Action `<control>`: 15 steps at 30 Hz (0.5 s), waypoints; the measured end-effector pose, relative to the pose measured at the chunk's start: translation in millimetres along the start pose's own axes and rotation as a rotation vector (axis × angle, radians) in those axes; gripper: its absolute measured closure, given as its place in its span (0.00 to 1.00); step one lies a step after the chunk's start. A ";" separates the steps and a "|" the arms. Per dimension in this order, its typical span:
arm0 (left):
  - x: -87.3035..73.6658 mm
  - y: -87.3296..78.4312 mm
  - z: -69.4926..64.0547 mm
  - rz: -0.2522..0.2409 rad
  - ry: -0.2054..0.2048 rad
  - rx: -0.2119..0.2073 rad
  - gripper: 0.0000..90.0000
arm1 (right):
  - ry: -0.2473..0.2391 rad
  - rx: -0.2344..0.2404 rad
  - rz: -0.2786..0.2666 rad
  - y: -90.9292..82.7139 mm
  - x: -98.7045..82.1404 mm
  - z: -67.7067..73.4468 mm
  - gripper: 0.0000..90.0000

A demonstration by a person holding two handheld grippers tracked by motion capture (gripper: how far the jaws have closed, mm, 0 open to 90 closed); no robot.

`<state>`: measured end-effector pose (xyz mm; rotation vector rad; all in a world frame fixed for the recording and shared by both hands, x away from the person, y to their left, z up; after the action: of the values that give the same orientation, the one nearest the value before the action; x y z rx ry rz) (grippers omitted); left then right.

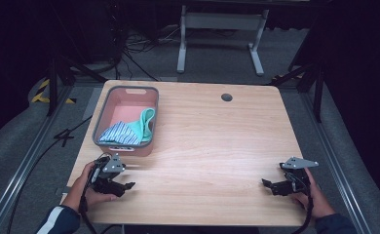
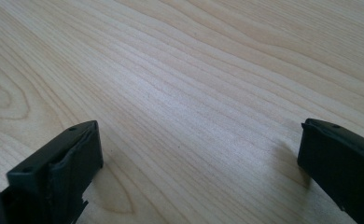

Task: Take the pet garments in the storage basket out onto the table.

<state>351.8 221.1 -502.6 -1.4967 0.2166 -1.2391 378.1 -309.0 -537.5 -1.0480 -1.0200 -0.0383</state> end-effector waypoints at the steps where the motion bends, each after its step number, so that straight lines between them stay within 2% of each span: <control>1: 0.6 -1.5 0.8 0.000 0.005 0.005 0.30 | -0.004 -0.001 0.002 0.0 -0.2 -0.3 0.00; 11: 12.4 -24.1 9.8 -0.030 0.023 0.041 0.30 | -0.004 -0.001 0.002 0.0 -0.1 -0.3 0.00; 15: 17.4 -33.2 13.8 -0.054 0.014 0.060 0.28 | -0.002 -0.001 0.001 0.0 -0.1 -0.1 0.00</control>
<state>354.3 229.2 -463.5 -1.4514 0.1478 -1.2887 378.1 -309.1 -537.6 -1.0492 -1.0209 -0.0370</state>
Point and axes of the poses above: each handheld gripper's, and its own axes: y roughly forward along the jaws, x roughly out of its top, z roughly to its left, the point moved 7 cm from there along y, roughly forward along the jaws, and after that the axes turned 8 degrees about x, right-handed, at the moved point
